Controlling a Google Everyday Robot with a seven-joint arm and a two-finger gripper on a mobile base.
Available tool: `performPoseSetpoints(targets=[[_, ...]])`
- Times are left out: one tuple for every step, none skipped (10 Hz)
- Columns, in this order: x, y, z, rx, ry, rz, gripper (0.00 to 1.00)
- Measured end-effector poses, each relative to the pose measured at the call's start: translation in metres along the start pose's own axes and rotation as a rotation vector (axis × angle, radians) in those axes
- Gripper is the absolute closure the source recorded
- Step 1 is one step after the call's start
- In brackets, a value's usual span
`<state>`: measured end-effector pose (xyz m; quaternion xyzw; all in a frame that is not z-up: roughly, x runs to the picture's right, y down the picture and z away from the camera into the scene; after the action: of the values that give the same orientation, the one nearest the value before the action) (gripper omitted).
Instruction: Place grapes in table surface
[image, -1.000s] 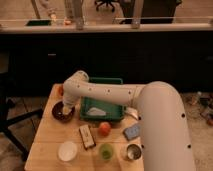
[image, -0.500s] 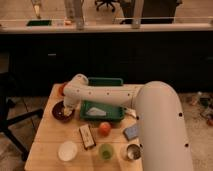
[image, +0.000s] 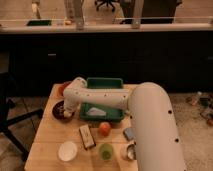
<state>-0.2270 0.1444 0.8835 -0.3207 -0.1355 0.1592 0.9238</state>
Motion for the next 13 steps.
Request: performPoseSetpoints(targets=[[0.001,-0.001,-0.001,0.004,0.007,-0.005,0.80],[0.001,-0.001,-0.001,0.004,0.005,-0.003,0.90],[0.002,0.000,0.001,-0.003,0.004,-0.002,0.98],[0.005,0.001,0.002,-0.014,0.007,-0.002,1.00],[0.008,0.001,0.002,-0.017,0.009,-0.003,1.00],[0.009,0.002,-0.002,-0.018,0.010,-0.009,1.00],[0.006,0.003,-0.012,-0.016,0.005,-0.023,1.00],[-0.001,0.003,-0.024,-0.010,-0.010,-0.040,1.00],[-0.008,0.004,-0.034,-0.005,-0.022,-0.057,1.00],[-0.015,0.006,-0.044,0.003,-0.034,-0.077,1.00],[-0.023,0.007,-0.056,0.012,-0.047,-0.101,1.00],[-0.027,0.008,-0.060,0.017,-0.055,-0.114,1.00],[-0.032,0.010,-0.066,0.023,-0.066,-0.133,1.00]])
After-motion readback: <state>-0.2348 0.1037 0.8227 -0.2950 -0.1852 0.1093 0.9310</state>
